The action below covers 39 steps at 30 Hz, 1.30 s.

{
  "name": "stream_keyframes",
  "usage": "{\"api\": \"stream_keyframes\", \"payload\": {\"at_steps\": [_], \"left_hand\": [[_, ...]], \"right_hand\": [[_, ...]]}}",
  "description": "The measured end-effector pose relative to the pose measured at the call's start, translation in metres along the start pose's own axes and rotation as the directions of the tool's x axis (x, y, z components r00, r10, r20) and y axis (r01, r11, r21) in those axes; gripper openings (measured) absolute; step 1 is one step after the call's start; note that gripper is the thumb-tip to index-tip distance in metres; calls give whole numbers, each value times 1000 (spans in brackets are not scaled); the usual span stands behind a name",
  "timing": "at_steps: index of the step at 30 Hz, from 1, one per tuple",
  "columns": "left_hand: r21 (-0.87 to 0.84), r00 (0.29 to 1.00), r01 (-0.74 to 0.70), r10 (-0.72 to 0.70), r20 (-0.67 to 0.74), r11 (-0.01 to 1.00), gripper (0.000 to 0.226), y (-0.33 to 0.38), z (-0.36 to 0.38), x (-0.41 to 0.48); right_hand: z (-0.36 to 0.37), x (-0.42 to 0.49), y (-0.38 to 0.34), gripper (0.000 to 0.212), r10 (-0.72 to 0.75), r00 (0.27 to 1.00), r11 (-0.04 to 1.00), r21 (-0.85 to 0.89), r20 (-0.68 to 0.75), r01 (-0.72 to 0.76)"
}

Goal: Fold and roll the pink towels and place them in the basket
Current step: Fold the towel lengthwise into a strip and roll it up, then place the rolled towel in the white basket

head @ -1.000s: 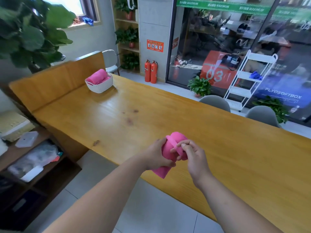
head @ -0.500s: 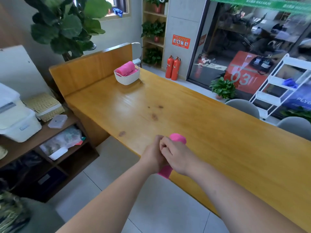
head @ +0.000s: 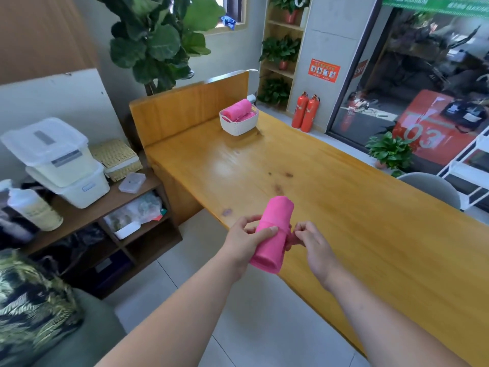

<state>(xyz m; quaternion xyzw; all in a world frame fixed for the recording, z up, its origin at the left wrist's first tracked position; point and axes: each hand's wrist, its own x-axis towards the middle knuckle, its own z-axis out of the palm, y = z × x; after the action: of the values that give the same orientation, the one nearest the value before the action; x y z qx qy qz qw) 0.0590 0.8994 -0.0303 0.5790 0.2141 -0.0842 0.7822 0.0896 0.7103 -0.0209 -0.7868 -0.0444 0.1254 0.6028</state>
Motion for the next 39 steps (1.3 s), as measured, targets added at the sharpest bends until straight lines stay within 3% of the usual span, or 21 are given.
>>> {"api": "stream_keyframes", "payload": {"at_steps": [3, 6, 8, 10, 12, 14, 16, 19, 22, 26, 31, 33, 37, 39], "left_hand": [[-51, 999, -18, 20, 45, 999, 56, 2, -15, -2], [224, 989, -138, 147, -25, 965, 62, 8, -31, 4], [457, 969, -176, 235, -74, 872, 80, 11, -43, 10], [569, 952, -207, 298, -70, 796, 98, 13, -53, 12], [684, 937, -245, 349, -16, 688, 110, 16, -61, 11], [775, 922, -272, 384, 41, 570, 108, 18, -65, 4], [809, 904, -283, 424, 46, 515, 92, 19, -64, 1], [789, 889, -223, 451, -75, 573, 101, 25, -83, 1], [697, 867, -181, 448, -220, 694, 116, 30, -111, 1], [612, 832, -137, 426, -355, 779, 121, 31, -143, 15], [491, 814, -131, 376, -443, 861, 113, 49, -174, 58], [481, 818, -129, 367, -443, 867, 112, 64, -187, 79], [499, 813, -134, 383, -439, 856, 109, 99, -206, 119], [527, 815, -142, 401, -418, 838, 102, 115, -209, 139]], "right_hand": [[21, 8, -6, 16, -12, 1000, 1000, 3, 21, 12], [34, 12, -19, 13, -110, 993, 974, -192, 47, 117], [51, 12, -38, 11, -198, 972, 912, -339, 127, 230], [70, 14, -60, 15, -236, 945, 840, -442, 226, 315], [82, 25, -77, 16, -199, 948, 853, -433, 248, 292], [92, 37, -89, 10, -175, 945, 863, -419, 277, 283], [100, 41, -94, 10, -176, 920, 825, -457, 350, 331], [124, 42, -92, 11, -186, 851, 769, -466, 491, 437], [132, 60, -78, 11, -264, 860, 750, -467, 437, 468], [139, 99, -57, 13, -170, 910, 892, -334, 378, 305], [158, 159, -25, 17, -60, 942, 920, -348, 331, 181], [165, 180, -25, 27, -29, 934, 931, -330, 357, 155], [191, 215, -60, 71, -61, 853, 956, -215, 518, 199], [203, 238, -76, 83, -84, 820, 972, -134, 566, 192]]}}
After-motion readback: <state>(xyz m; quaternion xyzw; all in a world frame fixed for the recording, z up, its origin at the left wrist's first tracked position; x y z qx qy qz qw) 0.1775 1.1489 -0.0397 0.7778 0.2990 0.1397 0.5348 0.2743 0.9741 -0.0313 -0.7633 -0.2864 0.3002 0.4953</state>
